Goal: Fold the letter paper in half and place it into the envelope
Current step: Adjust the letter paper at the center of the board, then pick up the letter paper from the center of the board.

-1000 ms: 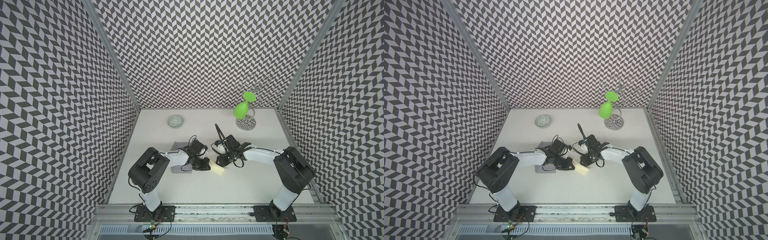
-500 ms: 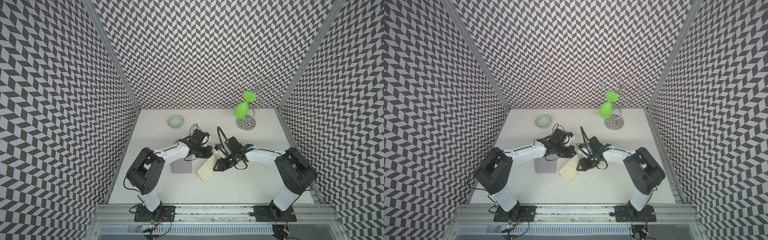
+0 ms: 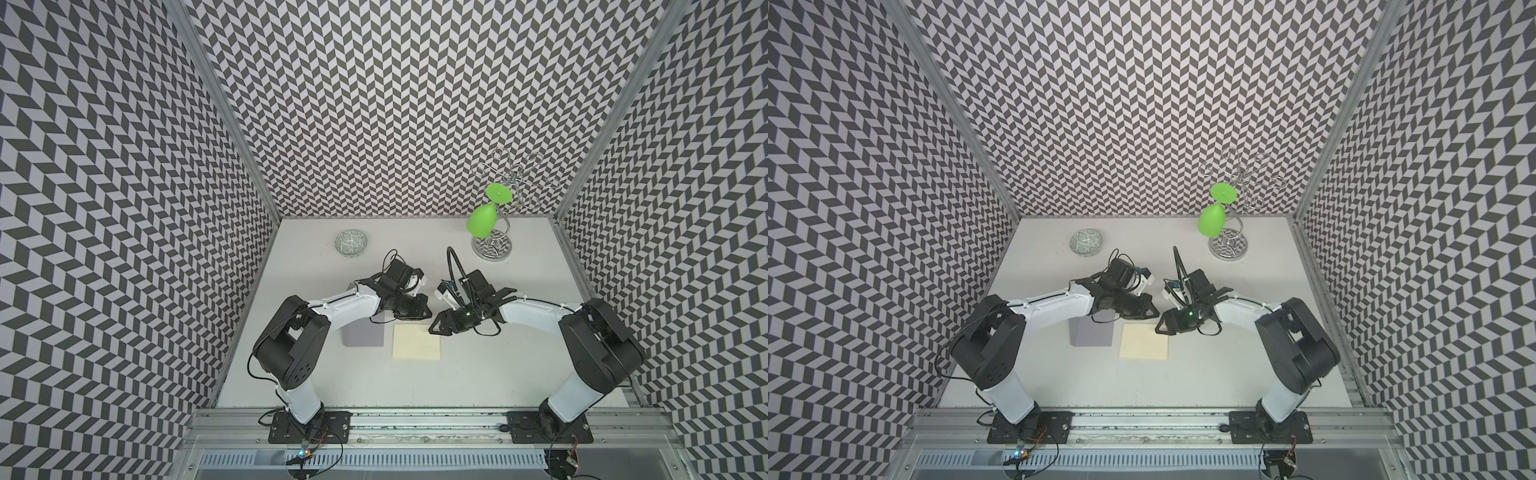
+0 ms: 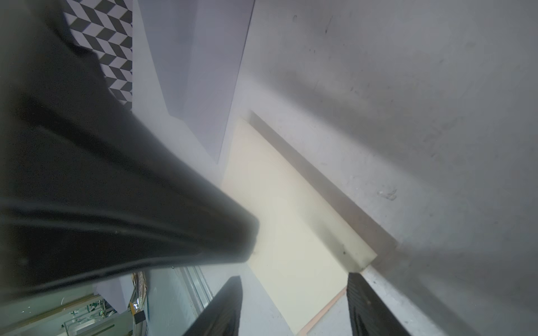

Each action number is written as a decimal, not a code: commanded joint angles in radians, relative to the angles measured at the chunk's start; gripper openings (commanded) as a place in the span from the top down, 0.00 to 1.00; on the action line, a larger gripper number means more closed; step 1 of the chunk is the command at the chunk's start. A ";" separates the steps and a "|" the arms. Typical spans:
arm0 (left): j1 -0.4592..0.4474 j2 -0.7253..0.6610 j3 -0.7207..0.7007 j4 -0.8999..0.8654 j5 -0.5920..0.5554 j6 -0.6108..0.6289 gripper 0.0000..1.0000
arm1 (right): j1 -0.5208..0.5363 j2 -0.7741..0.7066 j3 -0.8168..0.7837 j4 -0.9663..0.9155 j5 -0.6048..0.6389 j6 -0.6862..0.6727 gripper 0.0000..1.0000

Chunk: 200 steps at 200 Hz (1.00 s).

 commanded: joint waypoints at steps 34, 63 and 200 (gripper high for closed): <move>0.099 -0.090 0.000 -0.126 -0.079 0.060 0.92 | -0.009 -0.015 0.090 -0.085 0.181 -0.118 0.23; 0.082 -0.128 -0.065 -0.140 -0.048 0.050 0.93 | -0.011 0.073 0.165 -0.100 0.181 -0.136 0.23; 0.016 -0.189 -0.412 -0.019 0.026 0.000 0.97 | 0.075 0.302 0.290 -0.197 0.029 -0.267 0.33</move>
